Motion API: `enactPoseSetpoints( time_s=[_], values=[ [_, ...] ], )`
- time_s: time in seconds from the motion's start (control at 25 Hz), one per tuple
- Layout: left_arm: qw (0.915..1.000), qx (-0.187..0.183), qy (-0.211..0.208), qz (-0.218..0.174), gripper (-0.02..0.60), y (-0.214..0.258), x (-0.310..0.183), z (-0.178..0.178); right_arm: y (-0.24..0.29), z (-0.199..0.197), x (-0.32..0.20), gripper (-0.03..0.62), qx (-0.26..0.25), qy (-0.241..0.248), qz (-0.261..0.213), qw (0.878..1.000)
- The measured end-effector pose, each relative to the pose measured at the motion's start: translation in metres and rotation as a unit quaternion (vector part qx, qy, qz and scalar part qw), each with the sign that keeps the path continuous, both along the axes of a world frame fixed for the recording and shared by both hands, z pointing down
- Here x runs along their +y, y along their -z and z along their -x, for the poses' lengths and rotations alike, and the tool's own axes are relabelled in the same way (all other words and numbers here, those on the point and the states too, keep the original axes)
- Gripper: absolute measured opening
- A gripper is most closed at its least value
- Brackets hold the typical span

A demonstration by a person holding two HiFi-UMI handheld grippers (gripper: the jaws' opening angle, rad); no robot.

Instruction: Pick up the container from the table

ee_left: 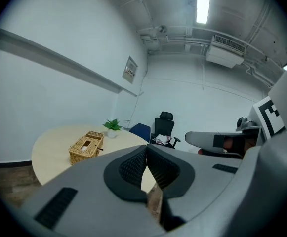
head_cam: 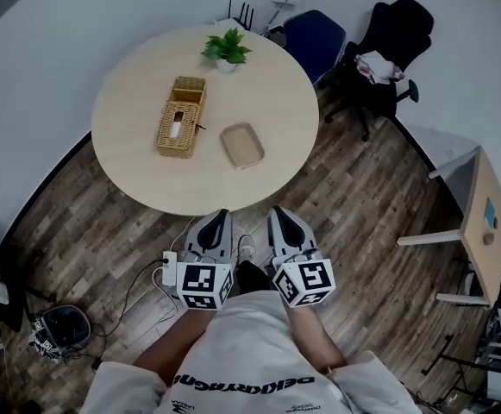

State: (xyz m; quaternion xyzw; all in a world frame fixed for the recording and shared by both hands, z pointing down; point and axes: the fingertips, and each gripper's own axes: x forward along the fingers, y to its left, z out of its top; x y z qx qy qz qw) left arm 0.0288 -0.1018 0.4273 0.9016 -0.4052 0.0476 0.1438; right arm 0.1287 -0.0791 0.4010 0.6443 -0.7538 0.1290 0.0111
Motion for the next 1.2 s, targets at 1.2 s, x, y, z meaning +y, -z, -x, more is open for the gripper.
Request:
enactPoseSetpoints(
  time_s=[1.2],
  values=[
    [0.9591,-0.005,0.158,0.235,0.100,-0.190,-0.222,-0.088,-0.208,-0.107,-0.257,0.137,-0.072,0.108,0.222,0.966]
  ],
)
